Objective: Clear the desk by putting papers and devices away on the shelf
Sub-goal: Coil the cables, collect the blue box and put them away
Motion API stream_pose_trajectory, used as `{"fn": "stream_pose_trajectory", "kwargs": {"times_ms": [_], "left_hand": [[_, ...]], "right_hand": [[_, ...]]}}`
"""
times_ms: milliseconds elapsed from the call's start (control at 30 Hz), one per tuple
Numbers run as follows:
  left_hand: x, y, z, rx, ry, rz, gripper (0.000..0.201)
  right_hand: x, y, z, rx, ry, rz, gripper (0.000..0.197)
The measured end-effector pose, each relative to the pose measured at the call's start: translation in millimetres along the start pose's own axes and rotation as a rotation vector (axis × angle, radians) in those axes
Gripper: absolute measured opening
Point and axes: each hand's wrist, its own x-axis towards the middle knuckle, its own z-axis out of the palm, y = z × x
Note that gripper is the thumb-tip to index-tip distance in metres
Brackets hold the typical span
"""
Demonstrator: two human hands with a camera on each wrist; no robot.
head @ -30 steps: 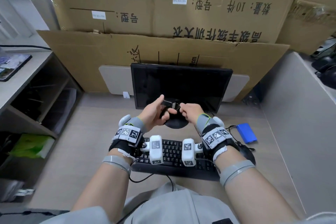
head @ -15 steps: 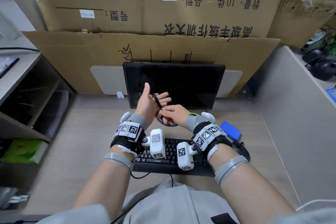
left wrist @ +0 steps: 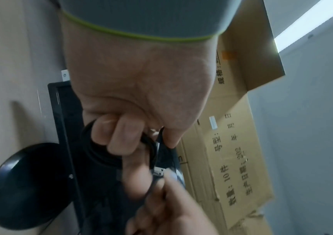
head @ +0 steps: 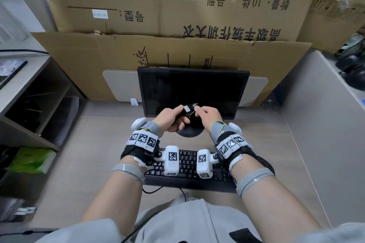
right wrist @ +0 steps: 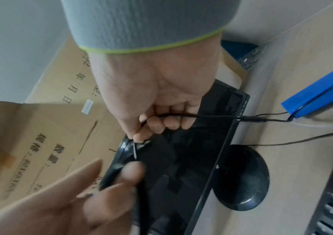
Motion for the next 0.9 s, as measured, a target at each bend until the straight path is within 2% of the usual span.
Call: {"fn": "stream_pose_trajectory", "kwargs": {"times_ms": [67, 200, 333, 400, 467, 500, 600, 700, 833, 900], "left_hand": [[0, -2, 6, 0.070, -0.022, 0.019, 0.064], [-1, 12, 16, 0.065, 0.097, 0.085, 0.054], [7, 16, 15, 0.013, 0.182, 0.216, 0.051], [8, 16, 10, -0.102, 0.253, 0.275, 0.045], [8, 25, 5, -0.352, 0.290, 0.319, 0.027], [7, 31, 0, -0.485, 0.289, 0.325, 0.024], [0, 43, -9, -0.663, 0.258, 0.308, 0.031], [-10, 46, -10, -0.708, 0.249, 0.284, 0.045], [-15, 43, -24, -0.866, 0.194, 0.350, 0.050], [-17, 41, -25, -0.778, 0.211, 0.364, 0.048]], "right_hand": [[1, -8, 2, 0.001, -0.029, -0.057, 0.037], [1, -21, 4, 0.008, -0.108, -0.146, 0.024], [-4, -39, 2, 0.219, -0.193, -0.166, 0.024], [-5, -43, -1, 0.349, -0.270, -0.175, 0.023], [-7, -39, -1, 0.408, -0.375, -0.145, 0.024], [-9, -34, 2, 0.402, -0.417, -0.130, 0.025], [-22, -22, 16, 0.387, -0.471, -0.073, 0.025], [-24, -20, 28, 0.349, -0.467, -0.117, 0.025], [-17, -9, 41, 0.202, -0.455, -0.159, 0.038], [-20, -6, 42, 0.133, -0.420, -0.197, 0.040]]}}
